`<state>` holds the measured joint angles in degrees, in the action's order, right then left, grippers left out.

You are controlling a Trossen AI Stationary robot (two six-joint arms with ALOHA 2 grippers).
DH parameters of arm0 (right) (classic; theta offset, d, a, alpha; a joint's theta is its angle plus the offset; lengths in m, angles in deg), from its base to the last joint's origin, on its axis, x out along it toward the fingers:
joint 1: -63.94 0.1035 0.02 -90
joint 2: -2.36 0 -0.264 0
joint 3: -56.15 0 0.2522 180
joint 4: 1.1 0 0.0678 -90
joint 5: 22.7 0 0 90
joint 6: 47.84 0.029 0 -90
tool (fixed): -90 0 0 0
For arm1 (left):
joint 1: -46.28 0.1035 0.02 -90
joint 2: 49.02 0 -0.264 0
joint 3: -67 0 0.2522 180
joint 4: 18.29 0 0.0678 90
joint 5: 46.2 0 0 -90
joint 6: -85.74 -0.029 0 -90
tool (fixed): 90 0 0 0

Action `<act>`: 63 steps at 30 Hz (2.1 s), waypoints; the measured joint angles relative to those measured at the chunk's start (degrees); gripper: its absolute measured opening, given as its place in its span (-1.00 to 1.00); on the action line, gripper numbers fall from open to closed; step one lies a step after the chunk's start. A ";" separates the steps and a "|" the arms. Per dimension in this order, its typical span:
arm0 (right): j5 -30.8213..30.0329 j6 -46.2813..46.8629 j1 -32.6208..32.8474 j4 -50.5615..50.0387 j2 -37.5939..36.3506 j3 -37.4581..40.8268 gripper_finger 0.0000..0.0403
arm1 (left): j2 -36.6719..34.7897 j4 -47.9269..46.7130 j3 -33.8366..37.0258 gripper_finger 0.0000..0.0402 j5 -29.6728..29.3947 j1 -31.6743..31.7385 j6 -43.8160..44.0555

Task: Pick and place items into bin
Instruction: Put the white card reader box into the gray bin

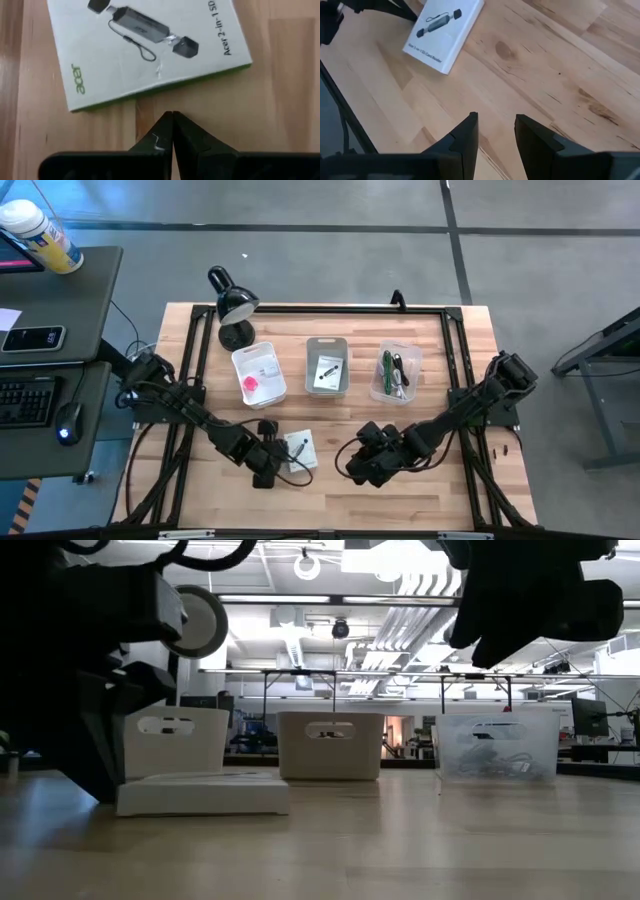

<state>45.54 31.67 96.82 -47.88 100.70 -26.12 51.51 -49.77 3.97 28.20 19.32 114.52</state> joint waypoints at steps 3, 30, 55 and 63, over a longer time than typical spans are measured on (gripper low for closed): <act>0.31 0.00 -0.26 0.60 0.00 0.00 -0.41 | 0.71 1.79 0.08 -1.00 -1.06 -0.09 0.57; 1.04 3.90 0.13 14.19 7.19 0.02 -0.41 | 1.96 11.68 0.21 -1.00 -0.37 7.53 -10.56; -1.26 -8.83 -5.06 28.21 10.86 0.08 -0.41 | 1.77 9.80 0.14 -1.00 0.22 7.48 -14.00; 2.43 -13.33 -7.08 34.47 13.10 0.00 -0.41 | 1.68 7.88 0.04 -1.00 0.14 7.48 -13.99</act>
<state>47.97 18.34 89.74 -13.41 113.80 -26.13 53.18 -41.90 4.00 28.34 26.80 100.53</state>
